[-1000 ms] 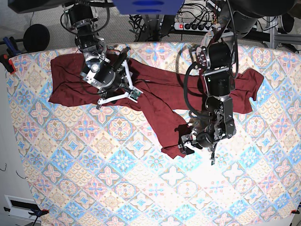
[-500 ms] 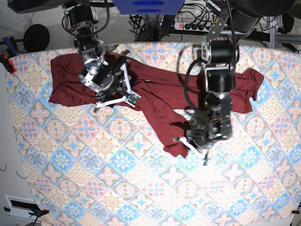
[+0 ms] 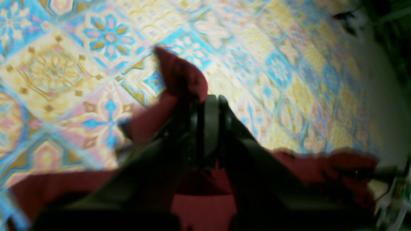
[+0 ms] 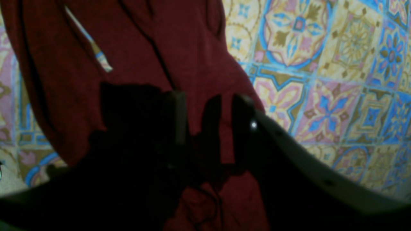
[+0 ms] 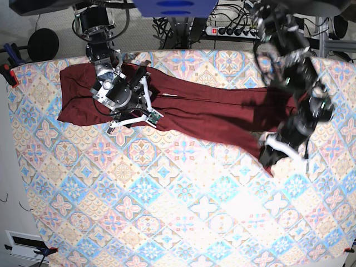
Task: Layout the t-shirt on the table in an organized manner, then fold the t-shirt properly
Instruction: 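Fold the grasped part with the left gripper onto the shirt body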
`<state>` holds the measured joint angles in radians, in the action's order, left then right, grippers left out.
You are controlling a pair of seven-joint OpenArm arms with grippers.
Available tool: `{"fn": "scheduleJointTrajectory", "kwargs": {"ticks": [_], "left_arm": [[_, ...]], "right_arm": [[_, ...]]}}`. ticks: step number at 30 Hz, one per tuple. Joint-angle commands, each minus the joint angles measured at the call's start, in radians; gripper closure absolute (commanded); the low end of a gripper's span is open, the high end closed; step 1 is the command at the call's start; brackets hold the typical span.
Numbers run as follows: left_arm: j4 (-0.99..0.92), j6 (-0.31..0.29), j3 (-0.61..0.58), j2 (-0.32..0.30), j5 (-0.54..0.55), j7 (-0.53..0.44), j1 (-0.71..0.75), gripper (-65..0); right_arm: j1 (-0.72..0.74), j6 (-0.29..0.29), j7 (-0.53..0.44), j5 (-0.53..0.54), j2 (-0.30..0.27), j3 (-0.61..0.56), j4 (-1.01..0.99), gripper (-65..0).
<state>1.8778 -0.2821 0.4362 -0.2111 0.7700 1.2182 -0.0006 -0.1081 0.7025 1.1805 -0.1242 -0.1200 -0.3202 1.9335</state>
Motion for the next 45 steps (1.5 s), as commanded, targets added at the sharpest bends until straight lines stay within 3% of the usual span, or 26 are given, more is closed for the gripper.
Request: {"fn": "scheduleJointTrajectory", "kwargs": {"ticks": [1, 10, 21, 27, 29, 32, 35, 40, 45], "left_arm": [[0.05, -0.001, 0.039, -0.011, 0.029, -0.016, 0.037, 0.0], [0.104, -0.001, 0.304, -0.049, 0.182, -0.016, 0.205, 0.0], [0.009, 0.004, 0.315, -0.069, 0.153, -0.008, 0.202, -0.9], [0.009, 0.004, 0.313, -0.069, 0.085, -0.002, 0.21, -23.6], [0.007, 0.004, 0.323, -0.072, 0.085, 0.05, 0.21, -32.2], [0.004, 0.004, 0.324, -0.11, 0.084, 0.079, 0.21, -41.0], [-0.034, 0.004, 0.324, -0.147, 0.085, 0.082, 0.212, -45.2], [-0.16, 0.001, 0.307, -0.251, 0.092, 0.093, 0.202, -45.8], [-0.344, -0.001, 0.137, -0.376, 0.093, 0.171, 0.096, -45.9]], "right_arm": [[0.014, -0.004, -0.011, 0.005, 0.0, 0.002, 0.017, -22.9], [0.014, -0.004, -0.011, 0.005, 0.0, -0.003, 0.016, -22.9], [0.006, -0.004, -0.011, 0.005, 0.0, 0.0, 0.019, -22.9], [0.006, -0.004, -0.011, 0.005, 0.0, 0.0, 0.02, -22.9], [0.006, -0.004, -0.011, 0.005, 0.0, 0.0, 0.02, -22.9], [0.006, -0.004, -0.011, 0.005, 0.0, 0.0, 0.02, -22.9], [0.006, -0.004, -0.011, 0.005, 0.0, 0.0, 0.02, -22.9], [0.006, -0.004, -0.011, 0.005, 0.0, 0.0, 0.02, -22.9], [0.012, -0.004, -0.011, 0.005, 0.0, 0.0, 0.02, -22.9]]}}
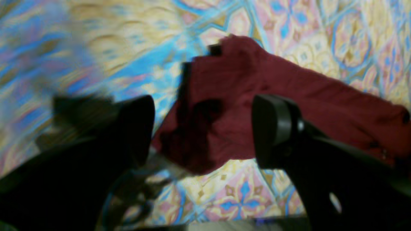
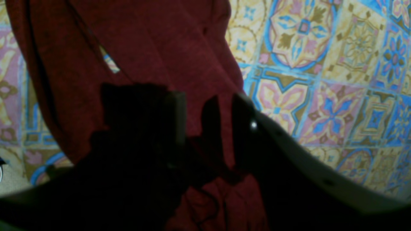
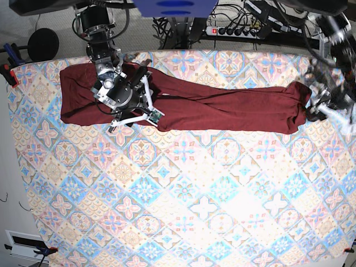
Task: Layout the t-shirt on the table in an organized manner, then fold the t-shirt properly
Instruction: 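Fold the grasped part with the left gripper onto the shirt body, then grasp the shirt end with the left gripper and fold it toward the right gripper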
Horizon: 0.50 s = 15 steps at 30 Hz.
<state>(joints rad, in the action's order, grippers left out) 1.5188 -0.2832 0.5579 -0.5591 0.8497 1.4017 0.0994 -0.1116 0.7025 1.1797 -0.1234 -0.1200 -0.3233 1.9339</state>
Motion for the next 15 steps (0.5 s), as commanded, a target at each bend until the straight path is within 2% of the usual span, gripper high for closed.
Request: {"fn": "scheduleJointTrajectory", "kwargs": {"ticks": [1, 11, 15], "left_arm": [[-0.01, 0.0, -0.011, -0.045, 0.013, -0.014, -0.017, -46.0], [-0.126, 0.0, -0.109, -0.054, 0.006, -0.025, -0.076, -46.0], [-0.185, 0.0, -0.112, -0.049, 0.003, -0.081, -0.076, -45.9]], "right_arm": [[0.016, -0.004, -0.01, 0.004, 0.0, 0.003, 0.02, -22.9], [0.019, -0.004, -0.01, 0.004, 0.0, 0.005, 0.02, -22.9], [0.019, -0.004, -0.01, 0.004, 0.0, 0.005, 0.02, -22.9]]}}
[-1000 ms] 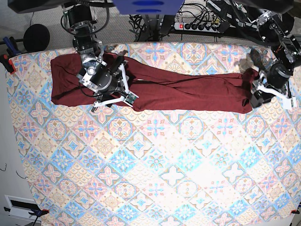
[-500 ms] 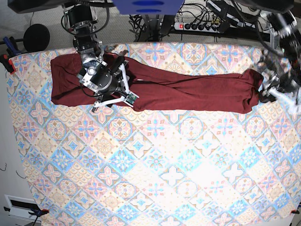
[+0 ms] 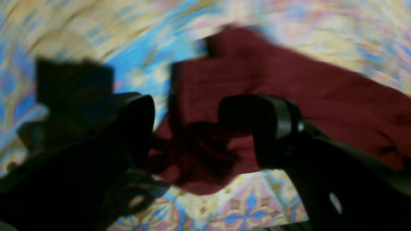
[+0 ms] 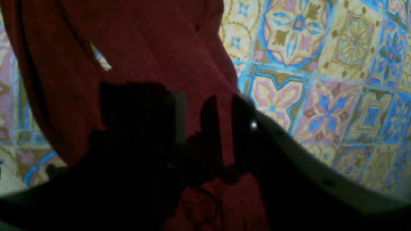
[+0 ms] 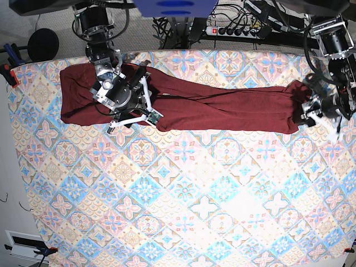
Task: Layout the t-shirt on the table in an organized manner, then fold the t-shirt properly
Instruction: 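Grasp the shirt end with the left gripper and fold it toward the right gripper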
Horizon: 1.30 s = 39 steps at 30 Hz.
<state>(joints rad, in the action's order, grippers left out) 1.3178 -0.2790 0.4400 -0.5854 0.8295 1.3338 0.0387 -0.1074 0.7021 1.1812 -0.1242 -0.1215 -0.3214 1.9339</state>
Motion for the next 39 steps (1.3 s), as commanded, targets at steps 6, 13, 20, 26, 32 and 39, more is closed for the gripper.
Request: {"fn": "scheduleJointTrajectory", "kwargs": {"ticks": [6, 13, 20, 26, 32, 39], "left_arm": [[-0.021, -0.004, -0.017, -0.002, -0.057, -0.029, -0.013, -45.9], [-0.024, -0.004, -0.163, 0.025, -0.1, -0.087, -0.01, -45.3], [-0.019, -0.004, -0.166, 0.06, -0.04, -0.078, -0.007, -45.1], [-0.019, -0.004, -0.165, 0.057, 0.077, -0.056, -0.007, -43.2], [-0.019, -0.004, -0.163, 0.057, 0.083, -0.06, -0.007, -21.0], [-0.019, -0.003, -0.039, 0.038, 0.083, -0.061, -0.015, 0.0]], "right_arm": [[0.025, -0.004, -0.011, 0.005, 0.001, 0.003, 0.02, -22.9], [0.027, -0.004, -0.011, 0.005, 0.001, 0.003, 0.02, -22.9], [0.027, -0.004, -0.011, 0.005, 0.001, 0.003, 0.02, -22.9], [0.028, -0.004, -0.011, 0.005, 0.001, 0.003, 0.02, -22.9], [0.035, -0.004, -0.011, 0.005, 0.001, 0.003, 0.02, -22.9], [0.035, -0.004, -0.011, 0.005, 0.001, 0.003, 0.02, -22.9]]}}
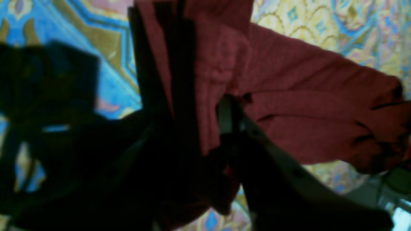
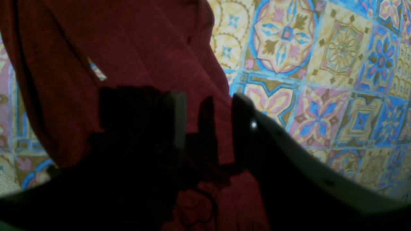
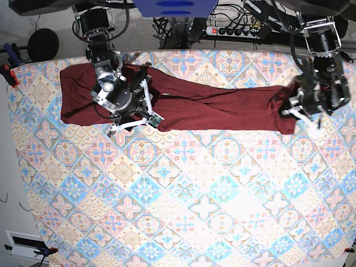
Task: Layout the t-shirt on the table in an organized manner, then fold the t-shirt properly
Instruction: 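Grasp the shirt end with the left gripper and fold it toward the right gripper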
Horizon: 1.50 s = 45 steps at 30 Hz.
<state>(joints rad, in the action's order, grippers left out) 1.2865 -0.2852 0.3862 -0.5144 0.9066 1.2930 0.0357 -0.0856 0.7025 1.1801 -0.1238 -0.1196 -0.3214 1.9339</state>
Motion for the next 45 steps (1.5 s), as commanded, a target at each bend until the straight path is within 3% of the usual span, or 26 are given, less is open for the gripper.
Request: {"fn": "scheduleJointTrajectory", "kwargs": {"ticks": [1, 13, 17, 21, 28, 37, 45], "left_arm": [[0.012, 0.004, 0.046, -0.037, 0.006, -0.02, -0.012, 0.0], [0.012, 0.002, 0.256, -0.188, -0.067, -0.02, -0.012, 0.0], [0.075, 0.002, 0.254, -0.191, -0.042, -0.014, -0.001, 0.0], [0.278, 0.002, 0.171, -0.112, 0.022, 0.007, 0.083, 0.0], [0.517, 0.002, 0.095, 0.069, 0.021, 0.06, 0.165, 0.0], [0.543, 0.004, 0.098, 0.181, 0.015, 0.052, 0.174, 0.0], [0.543, 0.004, 0.092, 0.297, -0.085, 0.05, 0.129, 0.0]], "right_arm": [[0.013, -0.004, -0.01, 0.005, -0.001, 0.003, 0.02, -22.9], [0.013, -0.004, -0.01, 0.005, -0.001, 0.032, 0.02, -22.9], [0.013, -0.004, -0.01, 0.005, -0.001, 0.067, 0.02, -22.9], [0.013, -0.004, -0.01, 0.005, -0.001, 0.109, 0.02, -22.9], [0.013, -0.004, -0.01, 0.005, -0.001, 0.141, 0.02, -22.9], [0.013, -0.004, -0.01, 0.005, -0.001, 0.138, 0.022, -22.9], [0.013, -0.004, -0.01, 0.005, -0.001, 0.138, 0.022, -22.9]]}}
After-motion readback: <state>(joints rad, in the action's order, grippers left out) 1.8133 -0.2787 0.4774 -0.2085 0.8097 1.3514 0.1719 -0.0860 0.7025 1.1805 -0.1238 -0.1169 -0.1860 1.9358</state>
